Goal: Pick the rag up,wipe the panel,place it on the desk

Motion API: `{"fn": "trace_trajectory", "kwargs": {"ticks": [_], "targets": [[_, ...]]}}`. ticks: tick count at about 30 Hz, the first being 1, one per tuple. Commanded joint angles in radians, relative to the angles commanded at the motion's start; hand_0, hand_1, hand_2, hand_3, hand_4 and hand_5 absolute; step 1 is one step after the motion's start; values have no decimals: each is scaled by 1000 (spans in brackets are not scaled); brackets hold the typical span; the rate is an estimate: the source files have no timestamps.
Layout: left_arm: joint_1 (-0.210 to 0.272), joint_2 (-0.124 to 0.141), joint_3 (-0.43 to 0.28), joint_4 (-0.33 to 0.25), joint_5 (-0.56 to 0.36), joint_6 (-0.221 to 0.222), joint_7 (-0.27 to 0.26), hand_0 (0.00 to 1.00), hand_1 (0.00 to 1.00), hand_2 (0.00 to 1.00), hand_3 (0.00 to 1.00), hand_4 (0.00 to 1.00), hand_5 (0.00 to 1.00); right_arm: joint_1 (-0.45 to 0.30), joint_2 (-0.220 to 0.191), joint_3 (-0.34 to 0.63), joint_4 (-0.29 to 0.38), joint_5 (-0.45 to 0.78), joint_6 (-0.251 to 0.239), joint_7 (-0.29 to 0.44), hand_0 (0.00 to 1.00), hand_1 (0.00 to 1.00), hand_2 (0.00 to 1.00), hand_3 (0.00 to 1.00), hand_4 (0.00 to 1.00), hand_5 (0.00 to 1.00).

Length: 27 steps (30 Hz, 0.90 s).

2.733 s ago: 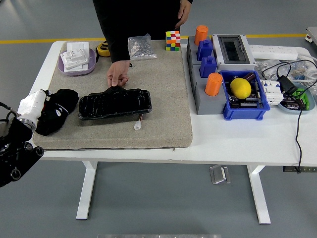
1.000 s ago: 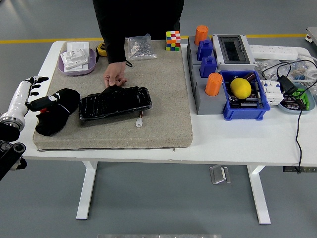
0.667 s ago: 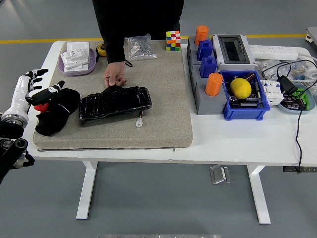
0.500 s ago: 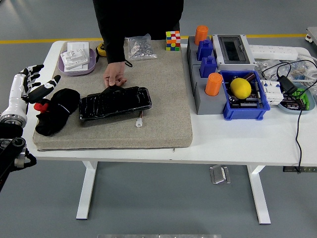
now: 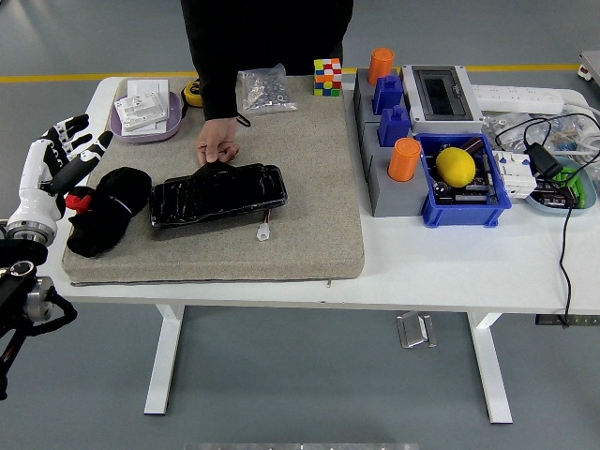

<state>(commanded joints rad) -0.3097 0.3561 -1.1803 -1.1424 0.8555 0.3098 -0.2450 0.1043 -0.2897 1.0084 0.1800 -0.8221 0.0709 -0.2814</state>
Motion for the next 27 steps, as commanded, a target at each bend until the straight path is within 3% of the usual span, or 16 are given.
{"fn": "trace_trajectory", "kwargs": {"ticks": [12, 18, 27], "targets": [[2, 11, -38, 4, -91, -36, -45, 703, 775, 786, 734, 831, 337, 0, 3, 0, 0, 3, -3, 1, 722, 661, 692, 587, 942, 587], [0, 35, -40, -8, -124, -62, -47, 706, 773, 779, 720, 830, 332, 1, 3, 0, 0, 5, -5, 2, 722, 661, 692, 587, 943, 586], [14, 78, -23, -41, -261, -118, -33, 696, 763, 759, 682, 824, 327, 2, 2, -2, 0, 9, -7, 3, 722, 661, 691, 587, 944, 587]]}}
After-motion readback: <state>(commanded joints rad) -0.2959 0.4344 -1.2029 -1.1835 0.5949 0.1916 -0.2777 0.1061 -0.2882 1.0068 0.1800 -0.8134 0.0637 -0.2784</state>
